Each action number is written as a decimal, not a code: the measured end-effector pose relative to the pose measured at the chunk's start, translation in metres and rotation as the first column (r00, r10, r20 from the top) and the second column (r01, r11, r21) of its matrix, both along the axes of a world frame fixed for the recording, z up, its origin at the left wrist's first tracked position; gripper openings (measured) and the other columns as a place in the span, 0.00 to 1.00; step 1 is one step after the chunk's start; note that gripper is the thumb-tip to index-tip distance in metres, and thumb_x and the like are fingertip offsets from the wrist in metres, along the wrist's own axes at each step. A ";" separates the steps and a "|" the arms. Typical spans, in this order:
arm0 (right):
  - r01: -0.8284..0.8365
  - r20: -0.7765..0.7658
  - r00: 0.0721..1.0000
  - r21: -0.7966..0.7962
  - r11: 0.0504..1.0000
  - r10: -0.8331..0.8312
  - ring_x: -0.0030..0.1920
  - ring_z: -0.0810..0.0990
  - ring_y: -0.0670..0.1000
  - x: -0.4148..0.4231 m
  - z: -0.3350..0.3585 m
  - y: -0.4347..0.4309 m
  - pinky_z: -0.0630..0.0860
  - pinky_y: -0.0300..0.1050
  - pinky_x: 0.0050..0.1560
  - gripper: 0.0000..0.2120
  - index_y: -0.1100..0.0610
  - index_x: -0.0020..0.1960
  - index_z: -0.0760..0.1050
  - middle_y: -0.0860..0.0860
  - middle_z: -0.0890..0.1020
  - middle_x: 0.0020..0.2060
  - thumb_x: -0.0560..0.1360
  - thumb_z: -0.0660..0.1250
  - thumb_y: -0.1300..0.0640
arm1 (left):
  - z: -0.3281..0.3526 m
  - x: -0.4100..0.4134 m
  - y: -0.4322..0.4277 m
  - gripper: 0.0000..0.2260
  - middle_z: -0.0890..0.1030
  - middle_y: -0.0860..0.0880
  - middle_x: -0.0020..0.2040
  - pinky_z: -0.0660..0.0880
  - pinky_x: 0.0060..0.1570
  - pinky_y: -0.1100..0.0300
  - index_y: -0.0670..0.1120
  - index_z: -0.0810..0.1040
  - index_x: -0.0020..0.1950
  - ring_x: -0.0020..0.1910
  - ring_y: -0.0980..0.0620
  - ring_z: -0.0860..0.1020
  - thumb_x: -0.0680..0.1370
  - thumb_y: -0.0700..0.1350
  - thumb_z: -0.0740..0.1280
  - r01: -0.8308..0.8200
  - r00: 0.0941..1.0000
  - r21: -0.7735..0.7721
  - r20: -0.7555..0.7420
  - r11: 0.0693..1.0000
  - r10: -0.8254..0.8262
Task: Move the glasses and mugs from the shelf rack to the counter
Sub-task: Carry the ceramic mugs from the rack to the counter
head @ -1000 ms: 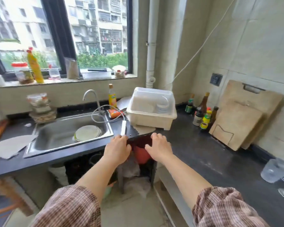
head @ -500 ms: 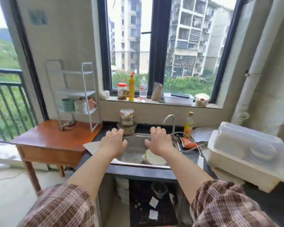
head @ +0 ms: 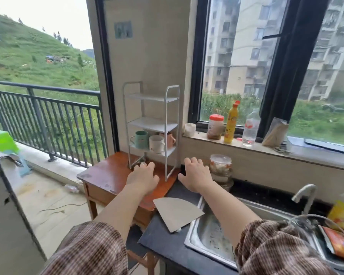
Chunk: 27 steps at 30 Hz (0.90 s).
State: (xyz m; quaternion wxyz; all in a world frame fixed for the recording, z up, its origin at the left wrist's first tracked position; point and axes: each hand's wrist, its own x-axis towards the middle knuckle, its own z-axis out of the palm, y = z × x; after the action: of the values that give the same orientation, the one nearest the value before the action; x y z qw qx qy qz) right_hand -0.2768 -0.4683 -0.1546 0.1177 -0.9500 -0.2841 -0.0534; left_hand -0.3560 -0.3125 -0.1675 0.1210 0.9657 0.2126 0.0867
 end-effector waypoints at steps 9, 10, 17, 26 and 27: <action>-0.042 -0.020 0.999 0.017 0.999 0.043 0.66 0.69 0.58 0.090 -0.030 0.130 0.70 0.56 0.63 0.25 0.58 0.71 0.64 0.55 0.72 0.65 0.78 0.61 0.48 | -0.032 0.089 0.130 0.18 0.72 0.43 0.64 0.72 0.59 0.47 0.48 0.68 0.67 0.62 0.42 0.70 0.78 0.50 0.56 -0.040 0.999 -0.052 0.002 0.998 0.040; -0.040 -0.021 0.999 0.024 0.999 0.041 0.67 0.69 0.57 0.099 -0.034 0.145 0.70 0.55 0.64 0.26 0.58 0.72 0.64 0.55 0.72 0.66 0.78 0.61 0.48 | -0.035 0.101 0.145 0.17 0.72 0.43 0.63 0.72 0.59 0.47 0.48 0.68 0.66 0.62 0.42 0.70 0.78 0.50 0.56 -0.029 1.000 -0.050 0.000 0.998 0.029; 0.066 -0.082 0.995 0.048 0.997 -0.062 0.66 0.70 0.57 0.150 -0.065 0.247 0.73 0.54 0.61 0.24 0.58 0.70 0.65 0.55 0.72 0.65 0.77 0.61 0.48 | -0.052 0.173 0.251 0.16 0.72 0.43 0.62 0.71 0.58 0.48 0.47 0.69 0.64 0.61 0.42 0.70 0.78 0.50 0.57 0.084 0.996 -0.081 -0.023 0.993 -0.087; 0.229 -0.122 0.968 0.083 0.970 -0.218 0.61 0.75 0.56 0.203 -0.091 0.314 0.75 0.47 0.51 0.26 0.57 0.73 0.60 0.53 0.69 0.68 0.77 0.62 0.52 | -0.087 0.240 0.345 0.21 0.68 0.43 0.68 0.69 0.60 0.49 0.46 0.64 0.72 0.65 0.41 0.68 0.80 0.50 0.57 0.117 0.993 -0.232 0.054 0.966 -0.107; 0.266 -0.134 0.958 0.086 0.960 -0.253 0.59 0.76 0.57 0.209 -0.092 0.317 0.75 0.47 0.48 0.27 0.57 0.73 0.59 0.54 0.69 0.68 0.77 0.62 0.53 | -0.090 0.247 0.350 0.22 0.67 0.44 0.70 0.69 0.60 0.49 0.46 0.63 0.72 0.66 0.41 0.67 0.80 0.51 0.58 0.127 0.990 -0.243 0.086 0.962 -0.109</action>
State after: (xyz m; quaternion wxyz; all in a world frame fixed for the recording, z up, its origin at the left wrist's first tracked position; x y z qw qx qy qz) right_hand -0.0681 -0.1512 -0.2468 0.1759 -0.9732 -0.1460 -0.0249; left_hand -0.1087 0.0373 -0.2576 0.2531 0.9503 0.1592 0.0870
